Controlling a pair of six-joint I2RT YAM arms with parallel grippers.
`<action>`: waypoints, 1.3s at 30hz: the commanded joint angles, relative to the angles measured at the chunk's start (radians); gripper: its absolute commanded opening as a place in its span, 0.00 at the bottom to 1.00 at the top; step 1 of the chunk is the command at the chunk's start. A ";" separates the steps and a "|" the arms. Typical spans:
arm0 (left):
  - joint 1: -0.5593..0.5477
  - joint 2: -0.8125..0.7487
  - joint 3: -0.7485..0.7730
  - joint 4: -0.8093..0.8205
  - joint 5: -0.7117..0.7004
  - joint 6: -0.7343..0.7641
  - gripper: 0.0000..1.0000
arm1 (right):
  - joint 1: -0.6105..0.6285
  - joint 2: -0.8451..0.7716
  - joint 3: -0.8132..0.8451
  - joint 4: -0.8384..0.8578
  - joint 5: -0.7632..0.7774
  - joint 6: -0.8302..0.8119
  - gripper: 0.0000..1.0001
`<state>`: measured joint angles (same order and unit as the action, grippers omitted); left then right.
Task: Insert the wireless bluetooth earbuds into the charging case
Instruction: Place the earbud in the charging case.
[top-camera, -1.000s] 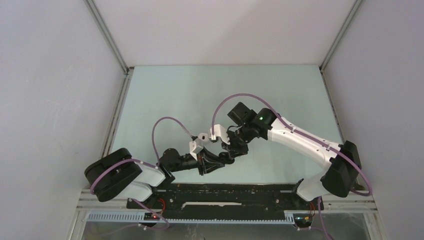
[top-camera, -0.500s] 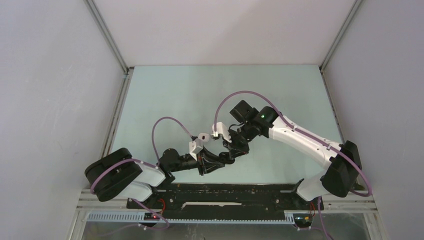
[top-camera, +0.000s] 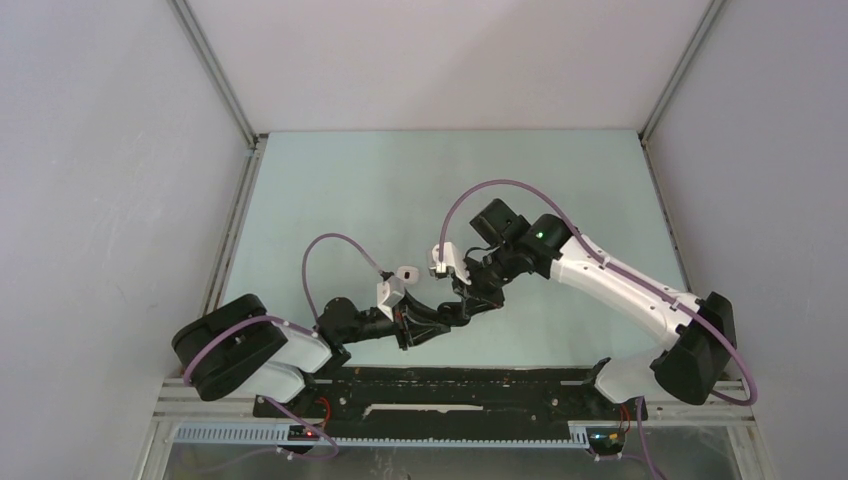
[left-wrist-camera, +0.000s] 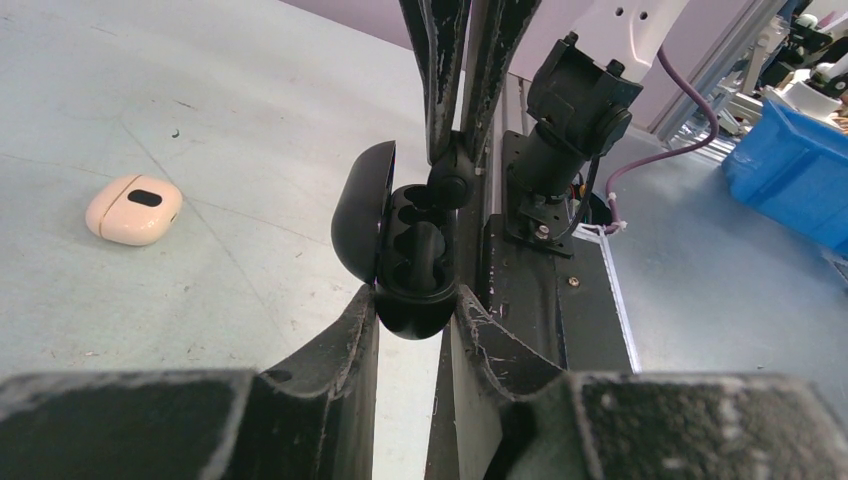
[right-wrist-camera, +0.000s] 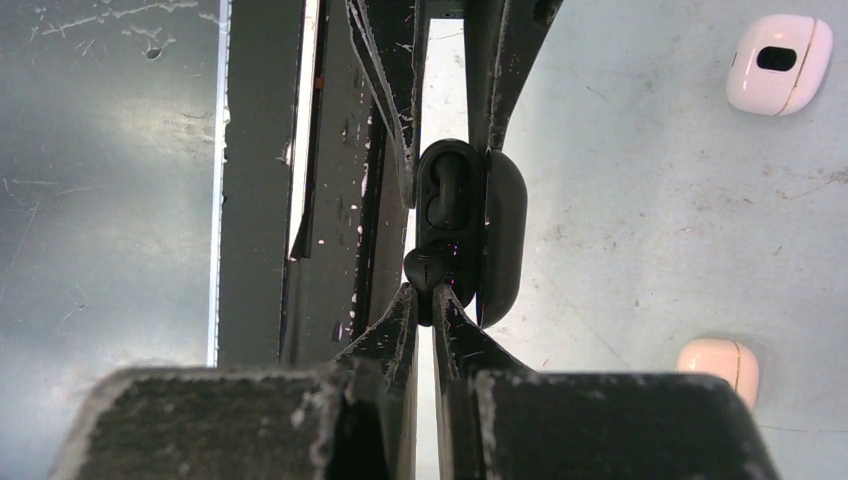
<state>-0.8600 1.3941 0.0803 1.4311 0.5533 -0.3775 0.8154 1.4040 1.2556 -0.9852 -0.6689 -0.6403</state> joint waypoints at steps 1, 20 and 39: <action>-0.004 0.007 0.004 0.069 -0.002 -0.009 0.00 | 0.000 -0.023 -0.013 0.005 -0.011 -0.019 0.05; 0.001 0.012 0.001 0.087 0.012 -0.012 0.00 | 0.009 0.010 -0.030 0.069 0.007 -0.002 0.05; 0.002 0.013 -0.002 0.098 0.010 -0.018 0.00 | 0.034 0.019 -0.030 0.044 -0.007 -0.028 0.09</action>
<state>-0.8597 1.4105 0.0784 1.4425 0.5575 -0.3855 0.8375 1.4261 1.2236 -0.9447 -0.6319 -0.6456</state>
